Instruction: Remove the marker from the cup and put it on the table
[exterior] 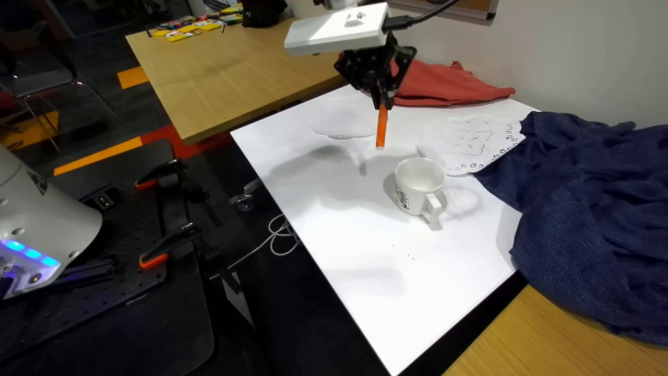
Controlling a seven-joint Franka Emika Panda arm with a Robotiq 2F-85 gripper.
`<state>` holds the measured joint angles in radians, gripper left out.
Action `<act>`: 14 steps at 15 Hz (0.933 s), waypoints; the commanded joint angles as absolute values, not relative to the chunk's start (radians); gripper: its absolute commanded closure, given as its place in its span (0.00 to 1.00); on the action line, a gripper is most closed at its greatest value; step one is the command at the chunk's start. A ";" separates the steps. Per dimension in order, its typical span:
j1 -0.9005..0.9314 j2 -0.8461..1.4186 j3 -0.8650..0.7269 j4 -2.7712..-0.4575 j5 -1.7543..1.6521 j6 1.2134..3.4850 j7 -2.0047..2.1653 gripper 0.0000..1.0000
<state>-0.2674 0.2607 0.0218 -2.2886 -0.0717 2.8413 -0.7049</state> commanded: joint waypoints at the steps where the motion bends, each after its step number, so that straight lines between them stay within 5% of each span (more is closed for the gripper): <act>1: -0.188 0.215 -0.008 -2.329 -0.115 2.800 -0.590 0.95; 14: -0.063 0.541 0.017 -1.992 -0.149 2.657 -0.416 0.95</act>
